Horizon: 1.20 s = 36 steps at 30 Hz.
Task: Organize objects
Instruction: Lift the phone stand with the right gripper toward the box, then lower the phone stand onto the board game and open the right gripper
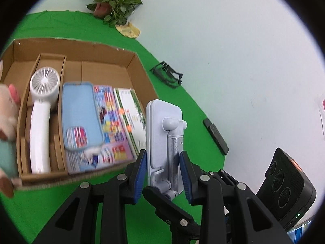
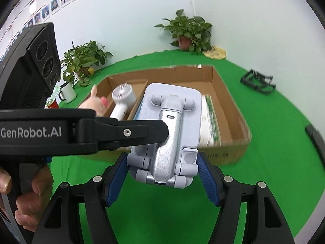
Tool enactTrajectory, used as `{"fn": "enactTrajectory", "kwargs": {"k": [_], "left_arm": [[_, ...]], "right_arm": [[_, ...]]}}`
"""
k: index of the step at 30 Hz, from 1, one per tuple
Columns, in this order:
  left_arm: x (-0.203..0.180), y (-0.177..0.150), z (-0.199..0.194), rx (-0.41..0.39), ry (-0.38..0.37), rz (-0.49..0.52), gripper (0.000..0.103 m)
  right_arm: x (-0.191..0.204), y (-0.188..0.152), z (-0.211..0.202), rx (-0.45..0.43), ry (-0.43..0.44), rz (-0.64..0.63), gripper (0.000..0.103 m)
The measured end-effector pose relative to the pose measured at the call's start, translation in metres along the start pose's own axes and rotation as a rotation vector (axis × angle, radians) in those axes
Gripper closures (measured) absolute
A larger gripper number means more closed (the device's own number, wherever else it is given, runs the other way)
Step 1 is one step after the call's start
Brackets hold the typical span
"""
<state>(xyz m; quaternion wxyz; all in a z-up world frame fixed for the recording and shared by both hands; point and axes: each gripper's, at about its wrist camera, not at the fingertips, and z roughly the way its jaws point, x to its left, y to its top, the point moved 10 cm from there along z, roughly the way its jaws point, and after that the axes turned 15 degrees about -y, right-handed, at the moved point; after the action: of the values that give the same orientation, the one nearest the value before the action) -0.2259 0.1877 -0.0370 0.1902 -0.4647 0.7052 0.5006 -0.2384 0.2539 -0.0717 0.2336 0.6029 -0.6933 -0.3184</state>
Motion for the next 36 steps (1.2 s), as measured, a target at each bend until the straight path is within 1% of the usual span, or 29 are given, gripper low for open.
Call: {"fn": "enactTrajectory", "kwargs": {"k": [3, 7, 11, 13, 16, 19, 24, 30, 34, 36], "left_arm": [[0.002, 0.021, 0.003, -0.016, 0.004, -0.004, 0.072], [0.008, 0.042, 0.01, -0.025, 0.035, 0.001, 0.072], [0.023, 0.063, 0.014, -0.03, 0.034, -0.037, 0.072], [0.032, 0.071, 0.02, -0.025, 0.04, -0.055, 0.072], [0.048, 0.077, 0.028, -0.01, 0.056, -0.085, 0.072], [0.071, 0.079, 0.041, 0.011, 0.058, -0.139, 0.072], [0.099, 0.07, 0.055, 0.031, 0.043, -0.226, 0.072], [0.117, 0.058, 0.065, 0.054, 0.065, -0.253, 0.072], [0.121, 0.055, 0.065, 0.063, 0.073, -0.26, 0.071], [0.123, 0.052, 0.064, 0.084, 0.121, -0.255, 0.071]], "right_arm": [[-0.002, 0.026, 0.011, -0.002, 0.002, -0.014, 0.038], [-0.003, 0.051, 0.031, 0.019, 0.016, -0.028, 0.038], [-0.002, 0.074, 0.055, 0.044, 0.022, -0.054, 0.038], [-0.001, 0.083, 0.069, 0.063, 0.019, -0.069, 0.038], [0.0, 0.09, 0.093, 0.115, 0.036, -0.07, 0.038], [-0.001, 0.089, 0.118, 0.167, 0.043, -0.073, 0.039], [-0.002, 0.078, 0.154, 0.245, 0.04, -0.077, 0.039], [0.003, 0.058, 0.176, 0.305, 0.022, -0.088, 0.039], [0.006, 0.052, 0.18, 0.318, 0.017, -0.078, 0.039], [0.007, 0.05, 0.181, 0.325, 0.015, -0.072, 0.039]]}}
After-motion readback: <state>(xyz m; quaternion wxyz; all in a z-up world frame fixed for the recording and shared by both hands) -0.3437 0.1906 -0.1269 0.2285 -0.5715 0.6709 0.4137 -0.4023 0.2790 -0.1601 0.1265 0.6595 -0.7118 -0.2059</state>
